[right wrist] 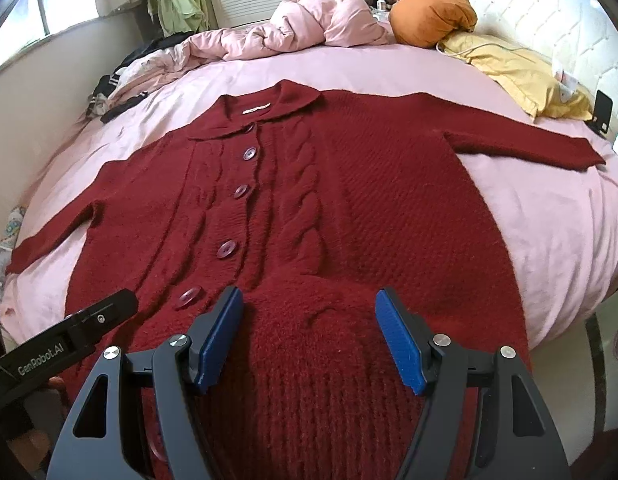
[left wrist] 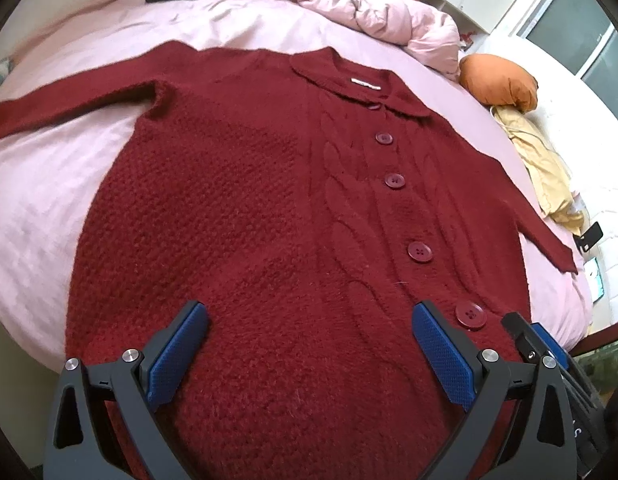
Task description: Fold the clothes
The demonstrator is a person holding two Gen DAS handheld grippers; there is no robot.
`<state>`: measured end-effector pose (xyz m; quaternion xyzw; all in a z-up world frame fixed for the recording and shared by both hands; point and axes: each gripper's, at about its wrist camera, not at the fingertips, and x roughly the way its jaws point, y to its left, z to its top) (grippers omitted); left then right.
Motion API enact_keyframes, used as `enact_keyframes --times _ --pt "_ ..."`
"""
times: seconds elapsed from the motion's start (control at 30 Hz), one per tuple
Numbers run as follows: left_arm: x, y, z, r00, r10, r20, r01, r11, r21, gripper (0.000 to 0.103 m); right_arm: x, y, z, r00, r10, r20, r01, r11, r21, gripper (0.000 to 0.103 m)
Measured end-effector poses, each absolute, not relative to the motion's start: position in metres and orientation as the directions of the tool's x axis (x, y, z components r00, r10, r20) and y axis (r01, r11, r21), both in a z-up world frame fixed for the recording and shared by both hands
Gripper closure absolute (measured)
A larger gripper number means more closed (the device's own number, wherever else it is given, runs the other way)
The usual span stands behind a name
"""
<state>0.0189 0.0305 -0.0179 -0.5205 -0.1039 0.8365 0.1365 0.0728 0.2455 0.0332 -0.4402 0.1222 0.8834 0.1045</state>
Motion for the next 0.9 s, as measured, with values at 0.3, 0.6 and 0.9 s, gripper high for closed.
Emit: enact_keyframes --times 0.3,0.6,0.9 --pt "0.011 0.033 -0.024 -0.346 0.331 -0.878 -0.110 -0.944 -0.312 0.001 0.074 0.248 0.033 -0.602 0.046 -0.797 -0.287 -0.944 0.162 0.034" --pt "0.000 0.031 -0.032 -0.212 0.358 -0.909 -0.186 -0.928 -0.322 0.001 0.076 0.251 0.032 -0.619 0.008 -0.785 -0.278 -0.938 0.210 0.034" --pt "-0.011 -0.022 -0.027 -0.244 0.477 -0.844 -0.031 -0.874 -0.485 0.001 0.075 0.250 0.031 -0.622 0.002 -0.783 -0.278 -0.936 0.218 0.034"
